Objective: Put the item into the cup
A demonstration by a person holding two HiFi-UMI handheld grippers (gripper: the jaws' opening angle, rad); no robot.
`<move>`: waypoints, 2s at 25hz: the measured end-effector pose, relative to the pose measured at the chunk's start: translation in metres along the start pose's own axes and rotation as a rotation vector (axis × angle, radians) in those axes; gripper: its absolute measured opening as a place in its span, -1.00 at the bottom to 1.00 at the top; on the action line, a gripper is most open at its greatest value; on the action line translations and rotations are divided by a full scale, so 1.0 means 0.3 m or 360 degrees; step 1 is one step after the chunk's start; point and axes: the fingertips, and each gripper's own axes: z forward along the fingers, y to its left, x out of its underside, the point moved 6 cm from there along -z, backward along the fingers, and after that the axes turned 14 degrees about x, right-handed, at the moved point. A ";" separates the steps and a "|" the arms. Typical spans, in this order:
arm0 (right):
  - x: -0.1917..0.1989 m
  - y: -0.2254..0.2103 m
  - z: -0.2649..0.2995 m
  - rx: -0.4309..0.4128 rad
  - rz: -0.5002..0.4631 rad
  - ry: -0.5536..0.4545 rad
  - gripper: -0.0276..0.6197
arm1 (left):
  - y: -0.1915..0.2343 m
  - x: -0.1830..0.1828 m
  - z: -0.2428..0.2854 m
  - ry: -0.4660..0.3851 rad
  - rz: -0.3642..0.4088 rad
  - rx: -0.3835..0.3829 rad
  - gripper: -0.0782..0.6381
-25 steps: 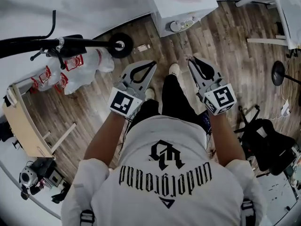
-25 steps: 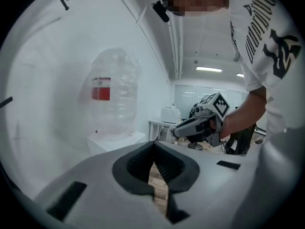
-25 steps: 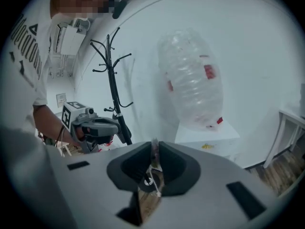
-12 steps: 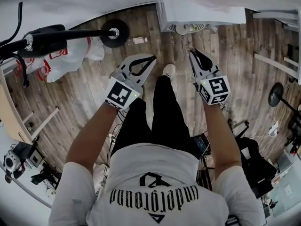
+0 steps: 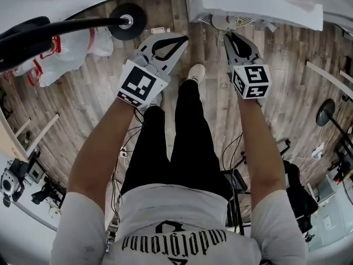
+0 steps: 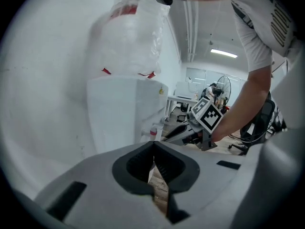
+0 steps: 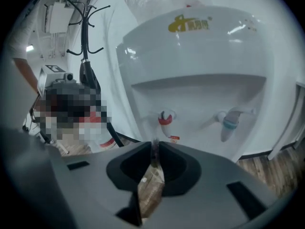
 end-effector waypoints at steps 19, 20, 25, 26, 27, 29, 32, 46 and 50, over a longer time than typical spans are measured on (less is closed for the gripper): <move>0.144 -0.033 0.260 0.0031 -0.0083 0.0082 -0.65 | 0.022 0.105 0.120 0.0043 -0.0016 0.0021 -0.76; 0.141 -0.032 0.260 0.0035 -0.0076 0.0082 -0.61 | 0.023 0.102 0.115 0.0041 -0.0015 0.0018 -0.76; 0.149 -0.025 0.258 0.0031 -0.0063 0.0094 -0.41 | 0.021 0.103 0.101 0.0042 -0.0018 0.0010 -0.76; 0.148 -0.023 0.255 0.0029 -0.0065 0.0096 -0.39 | 0.020 0.099 0.096 0.0042 -0.0017 0.0008 -0.76; 0.145 -0.022 0.250 0.0030 -0.0066 0.0099 -0.35 | 0.018 0.093 0.091 0.0042 -0.0017 0.0007 -0.76; 0.137 -0.022 0.235 0.0036 -0.0062 0.0102 -0.31 | 0.013 0.078 0.080 0.0039 -0.0014 0.0006 -0.76; 0.121 -0.017 0.199 0.0042 -0.0055 0.0094 -0.29 | -0.003 0.051 0.065 0.0034 0.0000 0.0011 -0.76; -0.149 0.133 -0.395 0.0109 0.0033 -0.0083 -0.34 | -0.273 -0.305 -0.242 -0.0073 0.0162 0.0093 -0.76; -0.279 0.244 -0.634 0.0113 0.0036 -0.0193 -0.40 | -0.404 -0.418 -0.381 -0.0112 0.0207 0.0107 -0.76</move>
